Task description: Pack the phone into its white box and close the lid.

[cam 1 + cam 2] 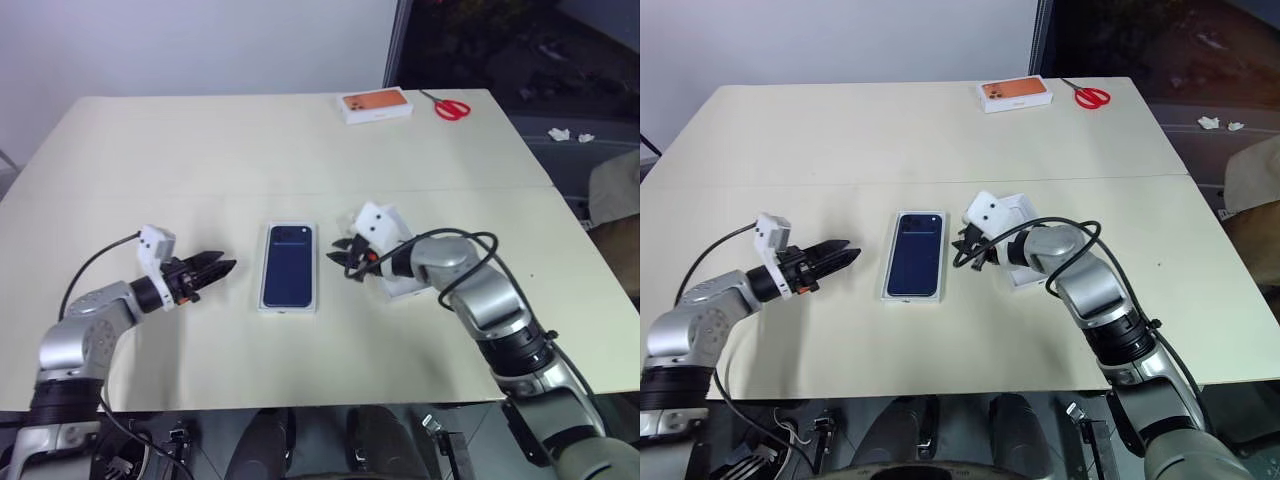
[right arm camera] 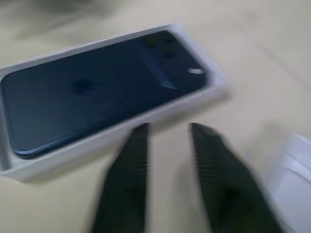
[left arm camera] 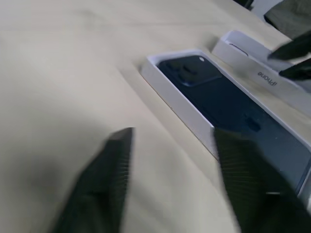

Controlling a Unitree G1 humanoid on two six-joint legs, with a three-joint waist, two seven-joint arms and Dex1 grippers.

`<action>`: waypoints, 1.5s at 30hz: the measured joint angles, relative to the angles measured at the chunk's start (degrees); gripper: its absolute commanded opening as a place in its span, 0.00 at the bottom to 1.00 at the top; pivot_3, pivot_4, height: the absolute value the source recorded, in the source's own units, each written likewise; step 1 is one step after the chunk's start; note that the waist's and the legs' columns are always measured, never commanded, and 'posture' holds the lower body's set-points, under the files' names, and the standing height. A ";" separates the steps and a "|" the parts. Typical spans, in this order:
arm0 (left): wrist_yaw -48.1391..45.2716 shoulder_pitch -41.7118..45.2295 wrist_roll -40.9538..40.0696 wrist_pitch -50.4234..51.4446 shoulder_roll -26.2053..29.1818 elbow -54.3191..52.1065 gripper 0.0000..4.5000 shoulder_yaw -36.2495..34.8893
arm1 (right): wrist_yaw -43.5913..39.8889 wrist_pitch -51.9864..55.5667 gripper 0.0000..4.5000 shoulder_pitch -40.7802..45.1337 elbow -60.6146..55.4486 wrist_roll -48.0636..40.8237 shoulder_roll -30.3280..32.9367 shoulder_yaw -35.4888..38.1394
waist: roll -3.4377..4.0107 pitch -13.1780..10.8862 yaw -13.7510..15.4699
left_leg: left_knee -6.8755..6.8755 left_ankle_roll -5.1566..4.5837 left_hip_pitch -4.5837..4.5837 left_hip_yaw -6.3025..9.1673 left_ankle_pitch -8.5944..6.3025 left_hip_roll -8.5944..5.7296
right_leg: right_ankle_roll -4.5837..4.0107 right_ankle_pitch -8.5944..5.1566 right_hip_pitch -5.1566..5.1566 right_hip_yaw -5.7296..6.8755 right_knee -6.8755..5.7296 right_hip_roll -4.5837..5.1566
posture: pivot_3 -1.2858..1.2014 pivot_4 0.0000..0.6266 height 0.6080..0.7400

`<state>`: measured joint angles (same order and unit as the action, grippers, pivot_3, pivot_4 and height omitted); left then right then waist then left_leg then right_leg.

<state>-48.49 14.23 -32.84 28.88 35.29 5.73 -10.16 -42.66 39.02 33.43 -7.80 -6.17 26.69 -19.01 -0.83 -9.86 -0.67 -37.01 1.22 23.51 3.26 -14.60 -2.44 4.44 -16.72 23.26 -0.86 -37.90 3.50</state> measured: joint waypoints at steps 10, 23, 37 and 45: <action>3.49 2.46 6.90 1.03 -3.08 0.70 0.02 6.18 | 1.49 -8.69 0.00 -0.75 7.75 6.15 -1.42 -3.37 | -0.01 0.01 -0.29 | -0.01 0.01 -0.01 0.01 0.01 -0.03 | 0.00 0.00 0.02 -0.01 -0.09 -0.03 | 0.52 0.24 1.00; 4.82 6.83 10.13 3.44 -12.07 0.39 0.02 11.40 | 0.46 -9.48 0.00 -3.83 6.38 7.13 -0.36 -2.30 | 0.03 0.07 0.88 | -0.16 -0.08 -0.06 0.02 -0.05 -0.17 | 0.01 0.00 -0.17 0.01 -0.07 0.06 | 0.52 0.24 1.00; 2.75 13.32 13.22 2.45 -20.09 5.87 0.02 17.78 | -3.80 -10.48 0.00 -9.49 2.98 6.50 9.76 4.78 | 0.03 0.10 2.54 | -0.28 -0.28 -0.22 0.06 -0.16 -0.22 | 0.03 0.00 -0.61 0.12 0.23 0.08 | 0.52 0.24 1.00; 1.57 12.91 13.72 1.72 -19.66 5.55 0.02 17.69 | -3.52 -9.06 0.00 -9.71 2.19 6.46 9.15 5.06 | 0.03 0.10 2.20 | -0.27 -0.28 -0.22 0.07 -0.16 -0.19 | 0.03 0.00 -0.60 0.11 0.24 0.07 | 0.52 0.24 1.00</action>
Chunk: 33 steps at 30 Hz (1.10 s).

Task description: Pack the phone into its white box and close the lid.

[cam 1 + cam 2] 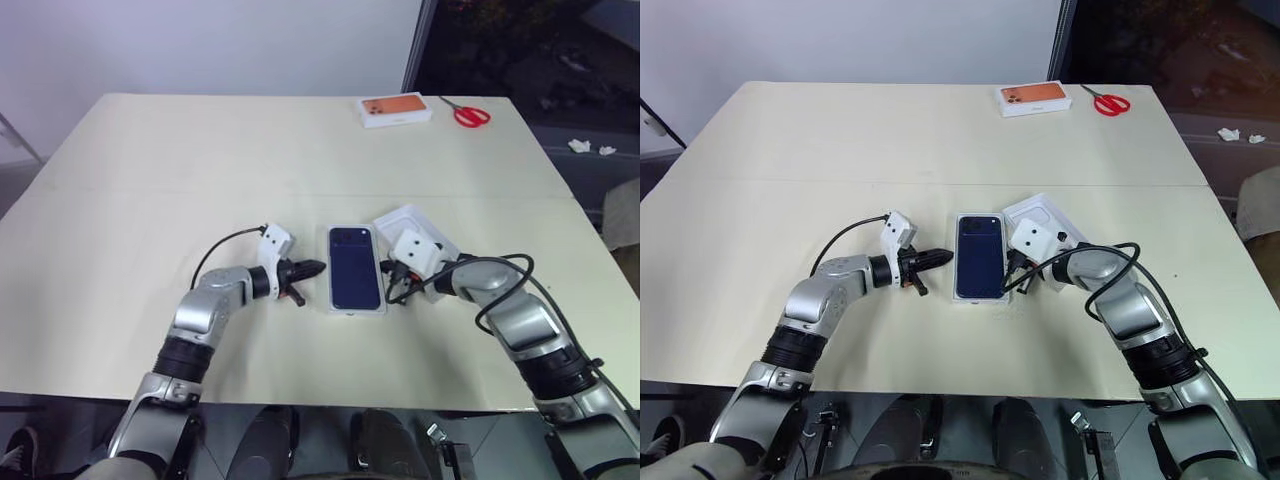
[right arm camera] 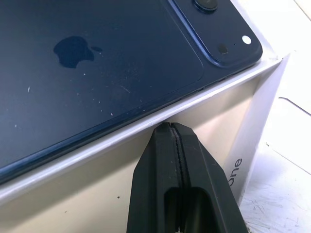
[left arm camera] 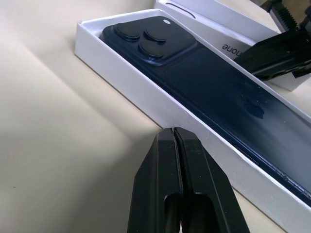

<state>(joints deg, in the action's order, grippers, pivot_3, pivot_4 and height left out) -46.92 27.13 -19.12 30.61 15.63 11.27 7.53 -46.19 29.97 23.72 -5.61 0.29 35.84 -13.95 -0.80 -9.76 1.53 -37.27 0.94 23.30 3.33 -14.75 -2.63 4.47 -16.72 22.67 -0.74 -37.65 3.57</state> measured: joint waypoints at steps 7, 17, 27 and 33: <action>-1.25 -2.24 -1.87 2.66 2.80 -2.82 0.02 -1.72 | -3.20 2.53 0.00 0.84 -0.93 -1.85 0.93 -0.13 | 0.00 -0.01 -1.04 | 0.03 0.00 0.01 0.01 0.00 0.04 | 0.00 0.00 0.04 0.00 0.00 -0.02 | 0.52 0.24 1.00; 1.35 -2.01 -1.87 1.49 5.15 -1.82 0.40 -5.87 | -7.84 8.37 0.51 4.74 -3.95 -6.57 4.30 1.69 | 0.00 -0.01 -2.12 | 0.05 0.01 0.03 0.01 0.01 0.11 | 0.00 0.00 0.10 0.00 -0.05 -0.07 | 0.52 0.24 1.00; -4.80 -2.68 -4.20 -5.04 11.14 -2.98 0.94 -11.14 | 0.36 15.43 0.97 0.31 -9.16 -5.42 5.36 3.61 | 0.02 -0.03 -1.43 | 0.08 0.04 0.13 -0.06 0.02 0.09 | 0.00 0.00 0.23 -0.08 -0.01 0.02 | 0.52 0.24 1.00; -11.68 -7.71 -4.68 -14.42 14.02 -5.75 0.94 -11.44 | 6.05 27.03 0.97 1.19 -12.01 -6.60 1.32 5.11 | 0.02 -0.04 -2.16 | 0.19 0.08 0.13 -0.03 0.04 0.16 | -0.01 0.00 0.34 -0.08 -0.05 -0.03 | 0.52 0.24 1.00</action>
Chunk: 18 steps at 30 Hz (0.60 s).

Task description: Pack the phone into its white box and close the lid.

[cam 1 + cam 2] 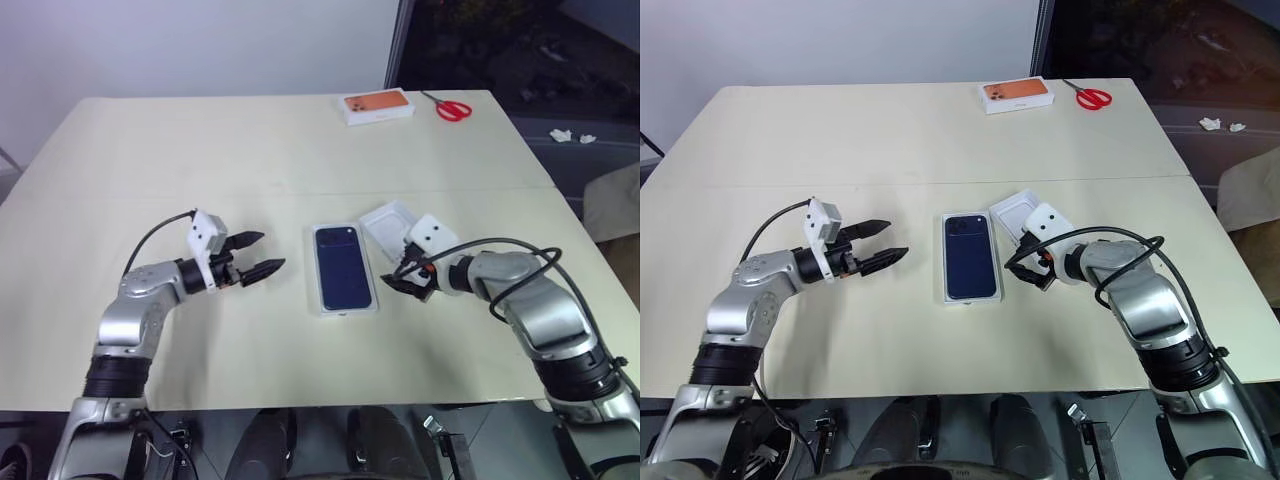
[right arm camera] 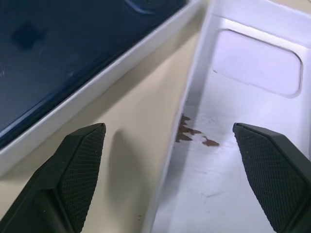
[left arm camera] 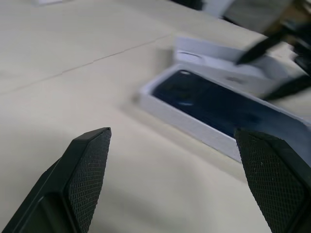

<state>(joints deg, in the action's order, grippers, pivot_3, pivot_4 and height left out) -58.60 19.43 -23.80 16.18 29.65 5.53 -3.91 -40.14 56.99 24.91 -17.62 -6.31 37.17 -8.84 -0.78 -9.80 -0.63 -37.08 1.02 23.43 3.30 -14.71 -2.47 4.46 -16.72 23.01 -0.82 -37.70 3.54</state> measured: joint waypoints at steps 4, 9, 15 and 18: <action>-2.56 -1.05 -0.62 -3.04 2.11 -0.02 0.96 -1.95 | 2.26 4.63 0.86 1.32 0.14 -1.11 -1.20 1.28 | 0.02 -0.01 -0.01 | -0.02 0.00 0.01 -0.01 0.00 0.00 | 0.00 0.00 0.00 -0.01 -0.01 0.01 | 0.52 0.24 1.00; -2.25 -1.03 -0.62 -4.06 2.15 -0.07 0.96 -2.11 | 2.80 6.64 0.33 2.56 0.42 -3.28 -1.83 1.84 | 0.02 -0.01 0.06 | -0.02 -0.02 0.03 -0.02 -0.01 -0.02 | 0.00 0.00 -0.01 -0.01 0.00 0.01 | 0.52 0.24 1.00; -0.91 -1.04 -0.87 -3.89 1.28 -1.98 0.96 -2.08 | 4.09 7.12 0.01 2.48 1.25 -4.07 -1.96 1.86 | 0.02 -0.01 -0.08 | -0.03 -0.02 0.03 -0.02 -0.01 -0.01 | 0.00 0.00 0.01 -0.01 -0.03 0.00 | 0.52 0.24 1.00; -0.59 -1.03 -1.81 -3.17 1.25 -2.00 0.96 -2.09 | 4.61 7.07 0.01 2.38 1.29 -4.09 -2.16 1.86 | 0.02 -0.01 -0.14 | -0.03 -0.02 0.02 -0.02 -0.01 -0.01 | 0.00 0.00 0.01 0.00 -0.05 -0.01 | 0.52 0.24 1.00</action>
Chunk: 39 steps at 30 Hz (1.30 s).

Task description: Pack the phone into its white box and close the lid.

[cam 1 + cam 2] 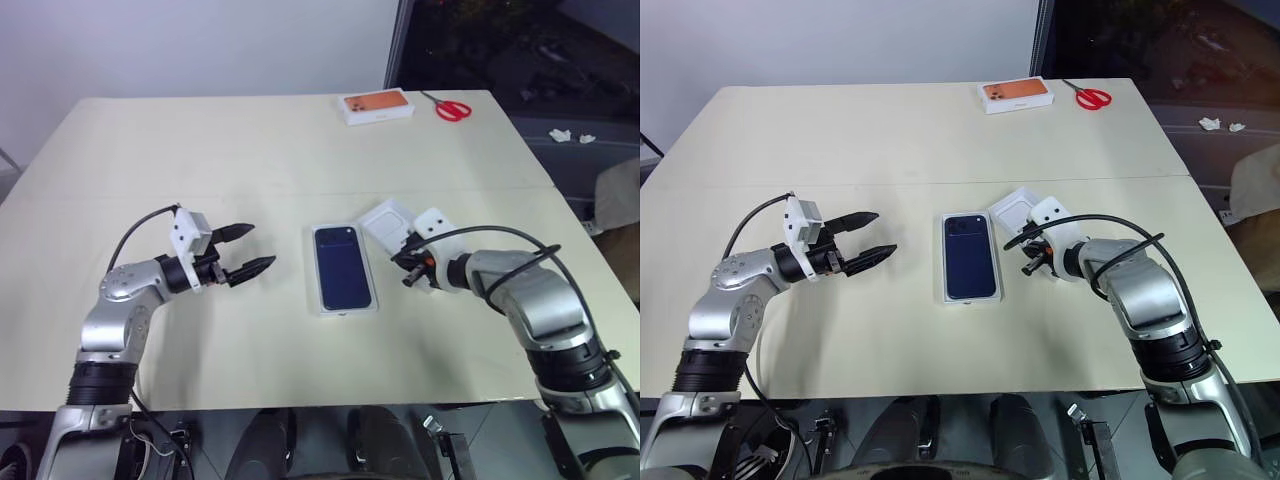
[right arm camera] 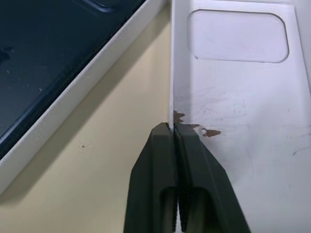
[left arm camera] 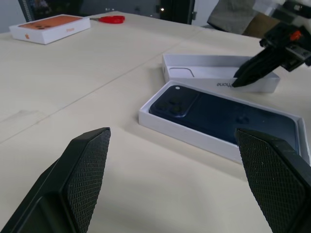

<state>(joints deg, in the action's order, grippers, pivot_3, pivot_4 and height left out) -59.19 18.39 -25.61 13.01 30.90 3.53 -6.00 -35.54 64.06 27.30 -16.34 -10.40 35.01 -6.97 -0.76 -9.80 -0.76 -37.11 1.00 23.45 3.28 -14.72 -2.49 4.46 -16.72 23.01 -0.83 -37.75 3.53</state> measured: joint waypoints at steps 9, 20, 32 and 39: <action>1.94 0.97 -0.77 0.50 -0.02 0.04 0.96 -0.33 | 4.90 2.80 0.01 5.28 5.29 -3.10 -7.26 7.51 | 0.01 -0.01 -0.08 | -0.03 0.00 0.00 -0.07 0.01 -0.01 | 0.00 0.00 0.10 -0.06 -0.18 -0.03 | 0.52 0.24 1.00; 3.15 2.58 -3.75 3.34 0.04 0.51 0.96 -2.42 | 12.53 26.72 0.01 25.41 10.21 -20.16 -29.92 40.16 | 0.01 0.00 -0.06 | 0.00 0.01 0.01 -0.07 0.01 0.00 | 0.00 0.00 0.20 -0.09 -0.29 -0.03 | 0.52 0.24 1.00; 4.34 1.40 -7.61 5.20 0.58 -0.13 0.96 -6.84 | 33.92 28.07 0.01 22.91 15.57 -46.06 -44.05 46.73 | 0.09 -0.05 -0.40 | 0.04 0.03 0.05 -0.17 0.02 -0.03 | 0.00 0.00 0.35 -0.19 -0.36 -0.01 | 0.52 0.24 1.00; 5.19 -0.03 -7.61 5.19 0.08 -2.19 0.96 -6.73 | 45.36 28.09 0.01 22.12 17.86 -56.89 -44.08 45.45 | 0.10 -0.05 -0.47 | 0.05 0.02 0.06 -0.19 0.03 -0.02 | -0.01 0.00 0.35 -0.19 -0.36 -0.03 | 0.52 0.24 1.00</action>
<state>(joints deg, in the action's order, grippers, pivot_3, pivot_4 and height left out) -54.00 18.37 -33.22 18.20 30.98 1.33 -12.73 9.82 92.15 49.41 1.52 -67.29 -9.07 38.47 -0.66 -9.86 -1.23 -37.06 1.02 23.50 3.09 -14.69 -2.50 4.46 -16.72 23.37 -1.02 -38.11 3.50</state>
